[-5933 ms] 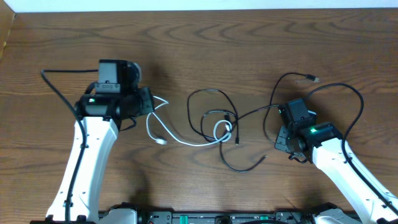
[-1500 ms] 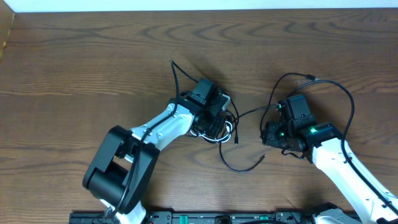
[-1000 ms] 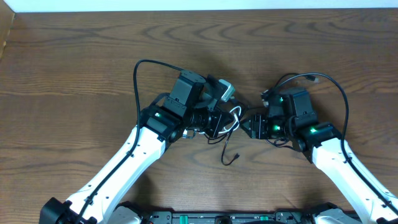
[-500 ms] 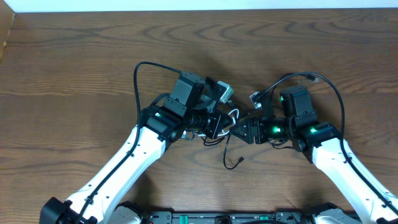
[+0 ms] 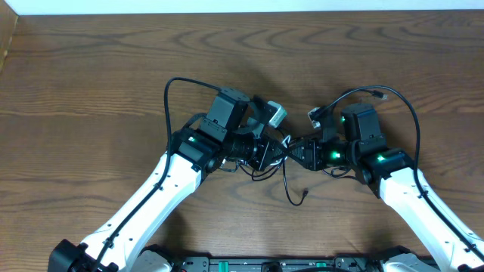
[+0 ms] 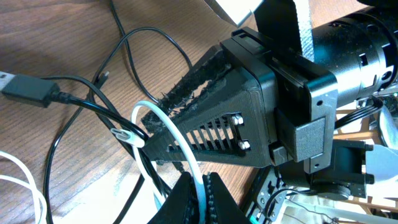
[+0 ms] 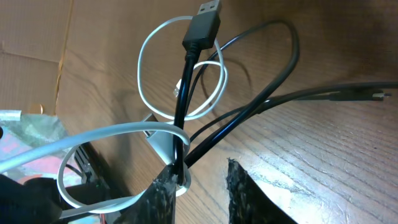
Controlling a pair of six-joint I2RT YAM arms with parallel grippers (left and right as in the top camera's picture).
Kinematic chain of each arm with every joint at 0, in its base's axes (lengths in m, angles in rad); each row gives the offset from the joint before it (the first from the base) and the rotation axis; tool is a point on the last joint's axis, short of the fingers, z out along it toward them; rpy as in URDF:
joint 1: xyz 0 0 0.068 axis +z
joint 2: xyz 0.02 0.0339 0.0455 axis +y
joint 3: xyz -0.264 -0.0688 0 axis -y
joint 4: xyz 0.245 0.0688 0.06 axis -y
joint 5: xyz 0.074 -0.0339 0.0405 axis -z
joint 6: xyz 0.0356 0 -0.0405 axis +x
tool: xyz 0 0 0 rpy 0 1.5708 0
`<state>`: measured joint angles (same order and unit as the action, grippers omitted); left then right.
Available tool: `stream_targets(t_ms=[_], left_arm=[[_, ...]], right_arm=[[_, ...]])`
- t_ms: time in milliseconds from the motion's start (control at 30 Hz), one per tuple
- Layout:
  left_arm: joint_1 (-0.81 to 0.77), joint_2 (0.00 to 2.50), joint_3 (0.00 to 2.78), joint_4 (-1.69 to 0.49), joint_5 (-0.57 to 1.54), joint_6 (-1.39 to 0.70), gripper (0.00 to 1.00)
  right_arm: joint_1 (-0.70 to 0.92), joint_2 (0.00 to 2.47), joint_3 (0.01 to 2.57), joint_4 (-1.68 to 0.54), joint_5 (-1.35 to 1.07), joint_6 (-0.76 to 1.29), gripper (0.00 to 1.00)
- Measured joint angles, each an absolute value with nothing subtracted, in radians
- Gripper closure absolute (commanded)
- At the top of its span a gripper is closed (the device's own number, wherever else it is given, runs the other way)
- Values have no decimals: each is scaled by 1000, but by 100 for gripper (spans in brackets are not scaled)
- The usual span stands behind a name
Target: Untangle cables
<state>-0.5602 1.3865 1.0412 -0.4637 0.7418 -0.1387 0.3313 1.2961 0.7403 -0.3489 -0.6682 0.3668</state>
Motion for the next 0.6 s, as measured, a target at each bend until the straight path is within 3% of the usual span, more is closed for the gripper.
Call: stream_targets(t_ms=[367, 467, 600], left_arm=[[-560, 1386, 1041, -464, 757, -139, 92], [-560, 1386, 1041, -461, 757, -139, 93], [-560, 1386, 1041, -460, 757, -139, 93]], right_arm=[[380, 1296, 740, -267, -677, 386, 77], [395, 1296, 740, -267, -661, 387, 83], [401, 1296, 740, -273, -637, 394, 99]])
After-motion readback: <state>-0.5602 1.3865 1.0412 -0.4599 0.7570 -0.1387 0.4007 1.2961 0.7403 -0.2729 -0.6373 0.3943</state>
